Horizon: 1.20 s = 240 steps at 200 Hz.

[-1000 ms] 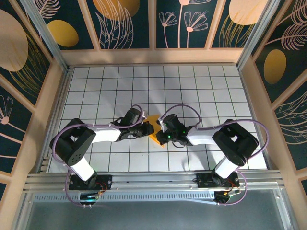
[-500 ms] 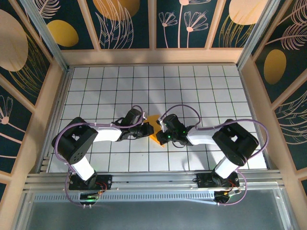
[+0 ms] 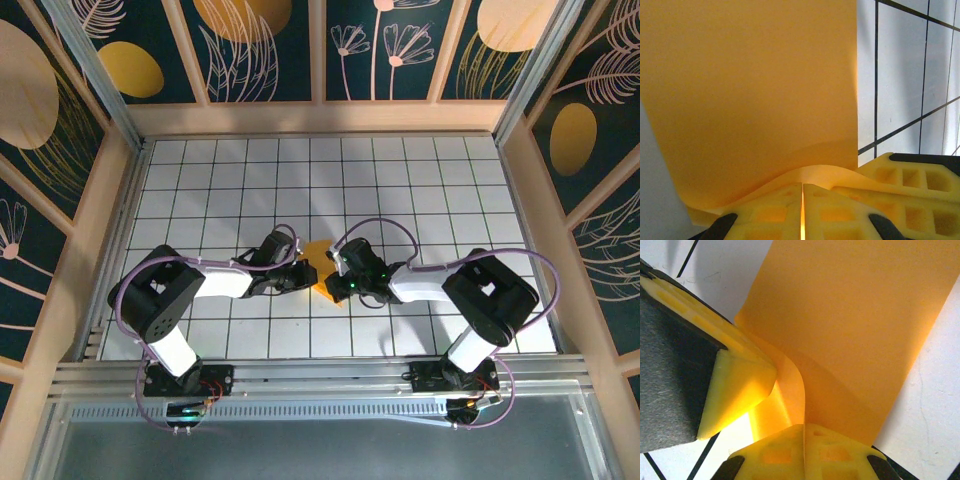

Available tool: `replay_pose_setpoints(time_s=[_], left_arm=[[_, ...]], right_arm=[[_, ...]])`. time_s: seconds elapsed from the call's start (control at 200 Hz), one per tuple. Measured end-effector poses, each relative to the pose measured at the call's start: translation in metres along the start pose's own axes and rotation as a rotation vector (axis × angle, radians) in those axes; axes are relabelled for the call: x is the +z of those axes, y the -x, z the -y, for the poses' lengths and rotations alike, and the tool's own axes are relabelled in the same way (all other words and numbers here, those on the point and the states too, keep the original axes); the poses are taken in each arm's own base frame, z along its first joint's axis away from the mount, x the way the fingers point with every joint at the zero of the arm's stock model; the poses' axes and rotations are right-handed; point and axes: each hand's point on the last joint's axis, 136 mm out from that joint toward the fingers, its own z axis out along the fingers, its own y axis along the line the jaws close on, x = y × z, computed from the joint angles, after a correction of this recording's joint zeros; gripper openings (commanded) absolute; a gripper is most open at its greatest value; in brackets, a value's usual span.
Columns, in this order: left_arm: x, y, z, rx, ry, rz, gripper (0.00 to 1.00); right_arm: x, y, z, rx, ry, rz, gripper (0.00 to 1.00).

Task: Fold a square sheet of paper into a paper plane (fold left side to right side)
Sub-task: Third fold the triangle at the center of the table.

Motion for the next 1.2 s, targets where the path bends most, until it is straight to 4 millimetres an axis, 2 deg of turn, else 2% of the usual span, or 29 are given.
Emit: replay_pose_setpoints(time_s=[0.45,0.836,0.956,1.091,1.201], left_arm=[[0.0,-0.002,-0.006,0.0,0.017,0.013,0.09],[-0.001,-0.001,-0.007,0.006,0.009,0.028,0.08],[-0.001,-0.001,-0.007,0.007,0.009,0.029,0.08],[0.0,-0.001,-0.007,0.007,0.009,0.029,0.08],[0.0,-0.001,-0.007,0.007,0.009,0.029,0.07]], right_arm=[[0.001,0.001,-0.001,0.0,0.003,-0.001,0.07],[-0.002,0.004,0.002,0.021,-0.004,-0.022,0.2],[-0.013,0.01,0.008,0.055,-0.015,-0.012,0.27],[-0.035,0.024,0.007,0.089,0.0,0.032,0.34],[-0.057,0.034,0.002,0.112,0.044,0.082,0.32]])
